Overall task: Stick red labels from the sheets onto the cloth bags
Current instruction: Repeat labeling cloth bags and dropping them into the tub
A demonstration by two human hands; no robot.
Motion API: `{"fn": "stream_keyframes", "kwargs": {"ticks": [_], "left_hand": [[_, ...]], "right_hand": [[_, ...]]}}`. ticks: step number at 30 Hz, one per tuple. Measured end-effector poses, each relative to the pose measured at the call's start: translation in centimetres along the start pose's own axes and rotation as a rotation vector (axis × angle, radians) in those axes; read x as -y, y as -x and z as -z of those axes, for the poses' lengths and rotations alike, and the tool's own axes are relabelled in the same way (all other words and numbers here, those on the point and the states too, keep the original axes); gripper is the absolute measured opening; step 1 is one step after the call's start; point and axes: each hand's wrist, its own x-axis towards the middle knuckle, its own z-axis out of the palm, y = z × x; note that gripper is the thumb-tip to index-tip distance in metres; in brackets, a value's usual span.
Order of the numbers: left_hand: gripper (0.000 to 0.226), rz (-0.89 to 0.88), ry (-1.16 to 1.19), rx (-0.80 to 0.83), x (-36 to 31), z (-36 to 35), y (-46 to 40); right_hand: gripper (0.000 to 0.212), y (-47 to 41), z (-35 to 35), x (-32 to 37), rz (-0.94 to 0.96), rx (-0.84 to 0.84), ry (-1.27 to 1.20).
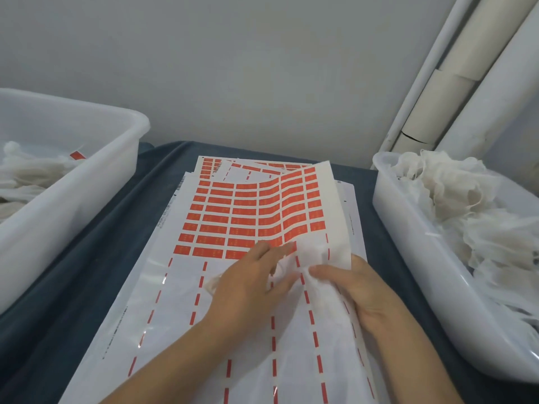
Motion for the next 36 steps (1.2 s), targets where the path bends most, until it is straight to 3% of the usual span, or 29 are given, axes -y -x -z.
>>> {"fn": "stream_keyframes", "kwargs": {"ticks": [9,17,24,30,36], "left_hand": [[0.045,-0.026,0.239,-0.225,-1.0,1.9,-0.1],[0.034,-0.224,0.147,-0.376,-1.4,2.3,0.5],[0.031,-0.303,0.159,-0.359,-1.5,3.0,0.6],[0.036,-0.192,0.269,-0.298,-1.5,3.2,0.4],[0.035,-0.202,0.270,-0.303,-1.6,3.3,0.5]], "right_hand": [[0.044,0.6,-0.5,0.1,0.072,0.192,-0.118],[0.040,1.0,-0.9,0.0,0.166,0.125,-0.061],[0.042,1.3,-1.0,0.3,0.177,0.135,-0.061],[0.042,1.3,-0.9,0.4,0.187,0.176,-0.098],[0.042,1.3,-1.0,0.4,0.193,0.174,-0.107]]}}
